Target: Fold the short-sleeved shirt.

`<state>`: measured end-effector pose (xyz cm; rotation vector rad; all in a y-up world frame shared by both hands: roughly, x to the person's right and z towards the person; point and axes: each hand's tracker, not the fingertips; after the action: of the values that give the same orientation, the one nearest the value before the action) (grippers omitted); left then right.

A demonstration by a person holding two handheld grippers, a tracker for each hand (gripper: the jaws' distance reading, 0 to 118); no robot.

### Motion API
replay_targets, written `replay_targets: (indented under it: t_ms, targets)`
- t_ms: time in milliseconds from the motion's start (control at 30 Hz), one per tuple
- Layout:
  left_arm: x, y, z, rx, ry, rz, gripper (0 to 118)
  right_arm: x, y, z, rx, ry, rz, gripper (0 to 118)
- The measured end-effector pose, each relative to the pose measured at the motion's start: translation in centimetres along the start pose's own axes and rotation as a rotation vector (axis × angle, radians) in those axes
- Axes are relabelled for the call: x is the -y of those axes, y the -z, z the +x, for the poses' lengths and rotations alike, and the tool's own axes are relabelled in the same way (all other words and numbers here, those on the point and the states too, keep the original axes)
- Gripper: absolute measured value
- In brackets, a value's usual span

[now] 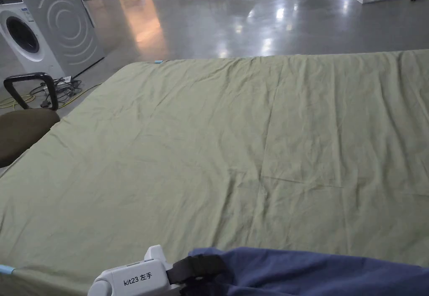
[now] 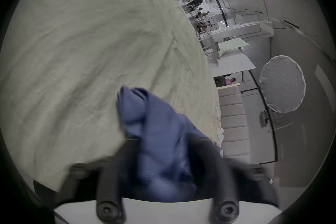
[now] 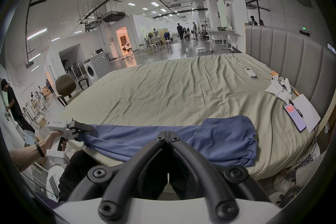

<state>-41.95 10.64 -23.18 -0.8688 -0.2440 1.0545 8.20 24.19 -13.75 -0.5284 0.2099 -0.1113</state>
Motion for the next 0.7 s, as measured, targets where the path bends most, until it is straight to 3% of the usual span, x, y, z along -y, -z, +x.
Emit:
replay_targets:
  t_ms: [33,100,200,333,633,700]
  targets:
    - [0.5,0.0,1.4,-0.037,0.006,0.007,16,0.1,0.0,0.0,0.000,-0.005,-0.006,0]
    - [1.0,0.5,2.0,-0.056,0.001,0.002,10,0.3,0.2,0.2,0.007,-0.012,-0.016,0]
    - [-1.0,-0.1,1.7,-0.127,0.082,0.025,9,0.6,0.3,0.5,0.017,-0.002,-0.034,0]
    - [-2.7,-2.2,0.4,-0.110,0.009,0.070,8,0.9,0.4,1.0,0.017,0.028,-0.047,0]
    - [-7.3,-9.6,-2.4,-0.254,0.055,0.239,8,1.7,1.4,1.4,-0.015,0.064,-0.058,0]
    - [-6.4,-10.1,0.2,-0.286,0.098,0.264,8,2.0,1.5,1.5,-0.030,0.073,-0.056,0]
